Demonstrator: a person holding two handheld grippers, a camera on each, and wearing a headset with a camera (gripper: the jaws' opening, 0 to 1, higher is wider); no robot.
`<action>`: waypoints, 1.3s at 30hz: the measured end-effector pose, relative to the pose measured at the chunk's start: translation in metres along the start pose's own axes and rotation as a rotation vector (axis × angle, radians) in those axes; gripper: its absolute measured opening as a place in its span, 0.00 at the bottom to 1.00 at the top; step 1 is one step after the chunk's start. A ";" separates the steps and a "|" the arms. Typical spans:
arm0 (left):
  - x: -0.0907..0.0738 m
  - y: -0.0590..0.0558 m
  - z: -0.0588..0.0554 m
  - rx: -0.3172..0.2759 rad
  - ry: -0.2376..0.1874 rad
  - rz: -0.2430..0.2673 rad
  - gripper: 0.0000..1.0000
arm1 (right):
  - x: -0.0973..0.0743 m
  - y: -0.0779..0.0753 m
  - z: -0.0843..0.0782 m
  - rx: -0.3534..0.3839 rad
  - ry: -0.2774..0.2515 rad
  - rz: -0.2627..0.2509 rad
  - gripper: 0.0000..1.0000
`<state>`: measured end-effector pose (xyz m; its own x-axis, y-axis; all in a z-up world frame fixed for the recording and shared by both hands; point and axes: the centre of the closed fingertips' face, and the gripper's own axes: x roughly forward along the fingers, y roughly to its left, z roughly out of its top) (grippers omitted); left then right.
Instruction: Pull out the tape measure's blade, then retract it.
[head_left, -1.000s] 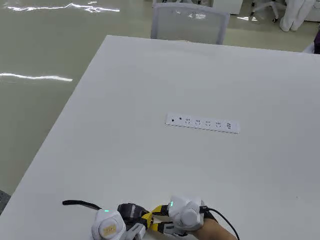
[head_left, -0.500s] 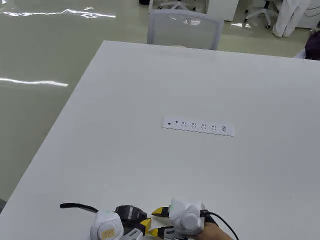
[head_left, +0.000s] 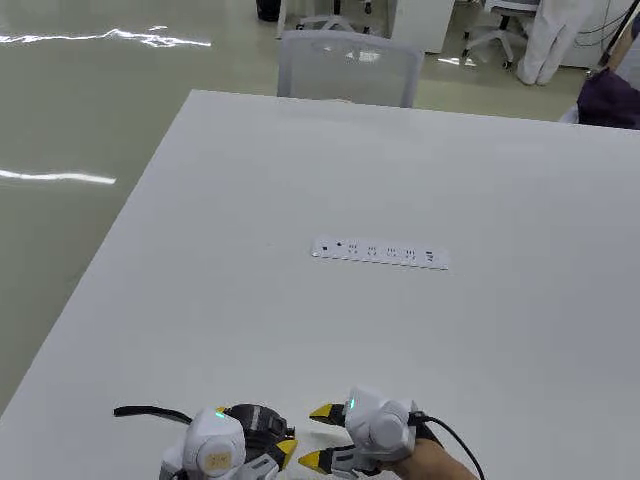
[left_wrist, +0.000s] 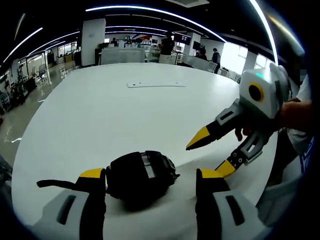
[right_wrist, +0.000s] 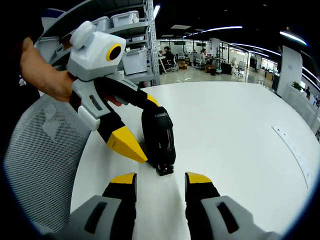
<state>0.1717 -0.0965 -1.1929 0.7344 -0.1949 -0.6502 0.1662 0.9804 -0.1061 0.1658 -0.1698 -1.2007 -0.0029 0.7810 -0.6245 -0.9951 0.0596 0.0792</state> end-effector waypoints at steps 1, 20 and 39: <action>-0.001 0.000 0.000 0.004 0.003 -0.005 0.72 | -0.002 0.001 0.000 0.002 0.001 -0.003 0.39; -0.029 -0.006 0.001 0.106 0.026 -0.125 0.74 | -0.039 0.014 0.003 0.072 -0.021 -0.131 0.47; -0.063 0.004 0.003 0.160 -0.015 -0.191 0.85 | -0.096 0.021 -0.012 0.191 -0.057 -0.276 0.62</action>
<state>0.1287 -0.0805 -1.1501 0.6893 -0.3775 -0.6184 0.4038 0.9089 -0.1047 0.1441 -0.2510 -1.1486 0.2752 0.7521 -0.5989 -0.9210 0.3849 0.0600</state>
